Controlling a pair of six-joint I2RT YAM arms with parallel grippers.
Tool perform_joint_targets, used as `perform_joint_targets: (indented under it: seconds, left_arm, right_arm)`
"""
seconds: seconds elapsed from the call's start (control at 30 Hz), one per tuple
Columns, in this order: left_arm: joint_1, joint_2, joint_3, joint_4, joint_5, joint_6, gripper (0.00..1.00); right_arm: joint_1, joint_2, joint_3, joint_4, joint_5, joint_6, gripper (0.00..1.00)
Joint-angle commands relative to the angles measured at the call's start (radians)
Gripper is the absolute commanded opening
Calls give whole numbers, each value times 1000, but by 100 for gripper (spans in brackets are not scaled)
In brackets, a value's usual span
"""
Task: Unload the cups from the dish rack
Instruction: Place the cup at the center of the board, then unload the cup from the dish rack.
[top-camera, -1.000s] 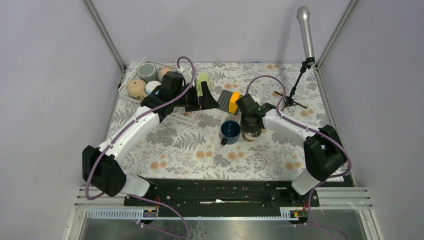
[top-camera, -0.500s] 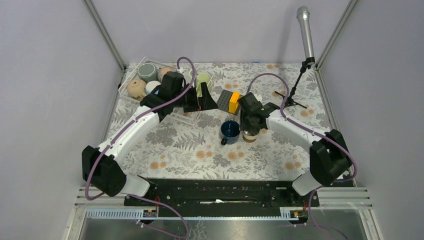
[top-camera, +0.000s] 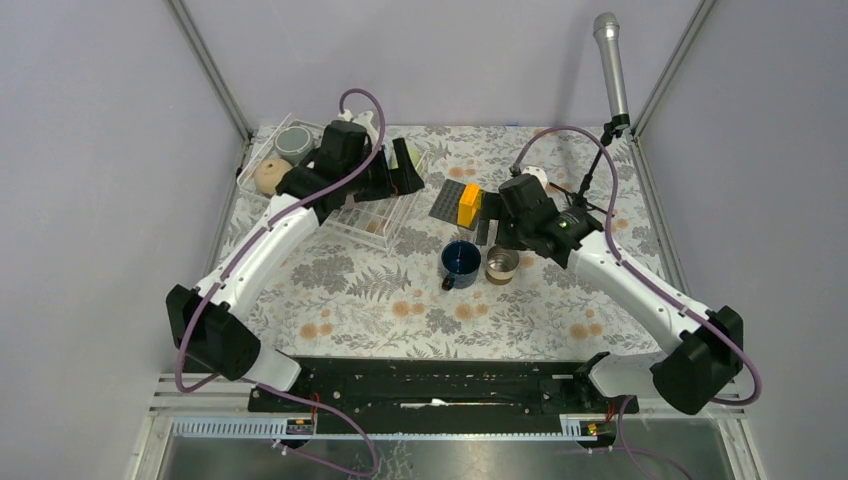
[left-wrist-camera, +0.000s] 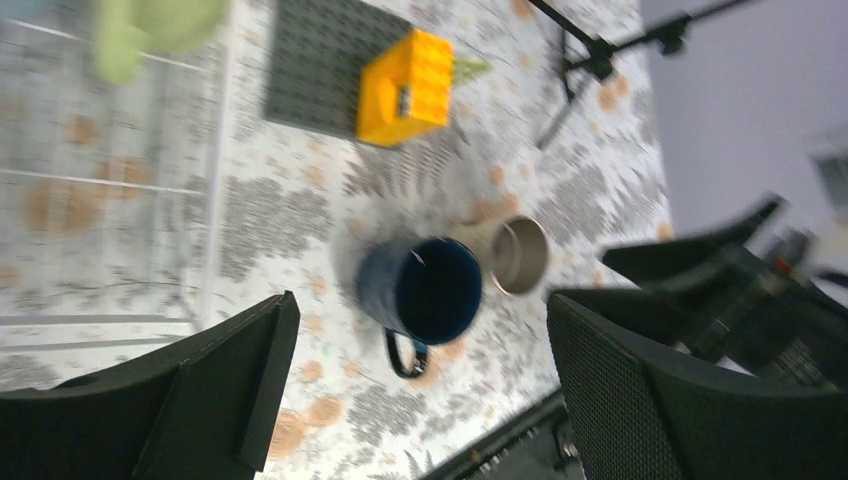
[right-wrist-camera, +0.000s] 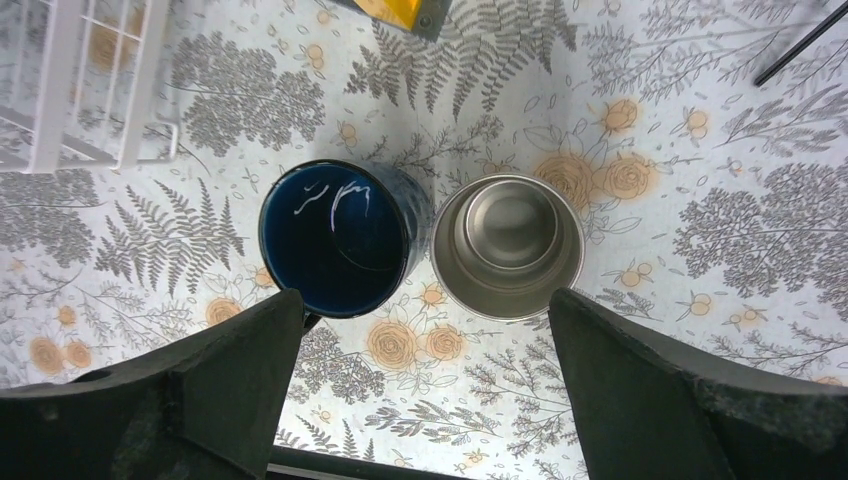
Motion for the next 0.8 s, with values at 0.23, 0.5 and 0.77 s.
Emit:
perform_joint_targets:
  seconds: [0.23, 0.5, 0.77]
  left_arm:
    - [67, 238, 239, -62, -302, 257, 99]
    - [131, 395, 282, 46, -217, 376, 92]
    - [158, 472, 302, 77, -117, 482, 77]
  right_arm:
    - [8, -81, 45, -6, 12, -65, 100]
    - [10, -93, 65, -15, -32, -94, 100]
    - [8, -95, 80, -28, -38, -105, 100]
